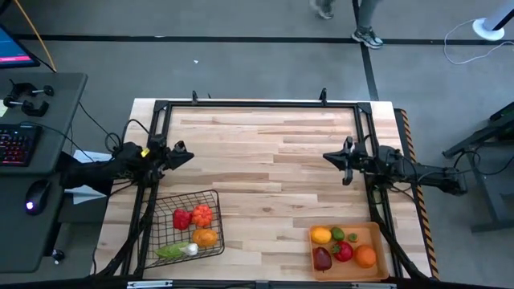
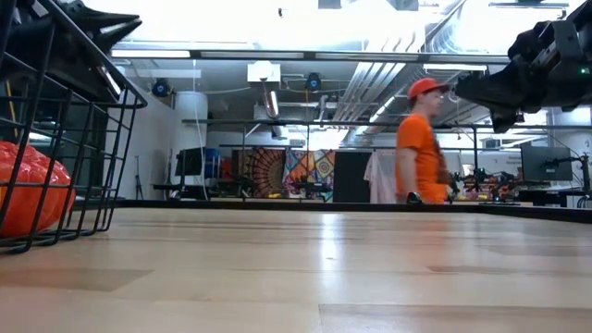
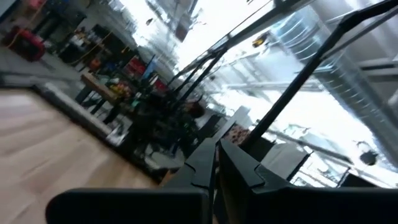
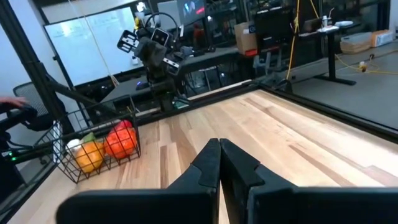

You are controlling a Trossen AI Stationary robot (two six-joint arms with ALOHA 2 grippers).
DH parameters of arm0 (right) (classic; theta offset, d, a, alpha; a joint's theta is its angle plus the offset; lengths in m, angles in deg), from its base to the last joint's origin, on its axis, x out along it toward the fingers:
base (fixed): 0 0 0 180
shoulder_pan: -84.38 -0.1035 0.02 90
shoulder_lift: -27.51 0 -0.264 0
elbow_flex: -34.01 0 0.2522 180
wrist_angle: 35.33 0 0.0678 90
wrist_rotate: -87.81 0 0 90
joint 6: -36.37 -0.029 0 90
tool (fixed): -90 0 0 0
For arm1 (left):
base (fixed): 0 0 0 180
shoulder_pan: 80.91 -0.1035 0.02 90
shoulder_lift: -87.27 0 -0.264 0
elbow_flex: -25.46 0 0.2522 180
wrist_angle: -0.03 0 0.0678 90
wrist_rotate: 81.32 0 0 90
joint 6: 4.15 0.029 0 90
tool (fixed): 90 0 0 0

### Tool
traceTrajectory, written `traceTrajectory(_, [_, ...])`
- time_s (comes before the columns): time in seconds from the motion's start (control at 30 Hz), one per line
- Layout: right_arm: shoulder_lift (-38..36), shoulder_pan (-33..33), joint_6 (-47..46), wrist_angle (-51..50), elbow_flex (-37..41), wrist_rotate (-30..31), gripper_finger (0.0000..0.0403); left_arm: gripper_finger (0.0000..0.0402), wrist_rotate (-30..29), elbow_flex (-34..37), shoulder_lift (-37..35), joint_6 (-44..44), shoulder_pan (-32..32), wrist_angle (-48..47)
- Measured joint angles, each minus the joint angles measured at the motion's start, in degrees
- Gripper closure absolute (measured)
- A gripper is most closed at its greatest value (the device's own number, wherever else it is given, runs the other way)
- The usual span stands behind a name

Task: Sort produce into baskets
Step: Return to Home Position

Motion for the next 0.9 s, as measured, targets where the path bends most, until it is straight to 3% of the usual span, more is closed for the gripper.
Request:
traceTrajectory(0.33, [0.0, 0.0, 0.0, -0.57, 0.0, 0.0, 0.0402, 0.0392, 0.17, 0.04, 0.0, 0.03, 4.65, -2.44])
traceTrajectory(0.4, [0.0, 0.0, 0.0, -0.57, 0.0, 0.0, 0.0402, 0.0392, 0.39, 0.04, 0.02, 4.2, 5.11, -4.09])
traceTrajectory(0.57, [0.02, 0.0, 0.0, -0.58, 0.0, 0.02, 0.0402, 0.0392, 1.37, 0.04, 0.02, 29.7, 5.4, -10.71])
traceTrajectory(0.67, [0.02, 0.0, 0.0, -0.59, 0.0, 0.02, 0.0402, 0.0392, -2.22, 0.04, 0.06, 32.08, 4.72, -13.8])
traceTrajectory(0.9, [0.02, -0.02, 0.0, -0.6, 0.0, 0.02, 0.0402, 0.0392, -3.71, 0.04, 0.0, 30.52, 4.7, -17.69])
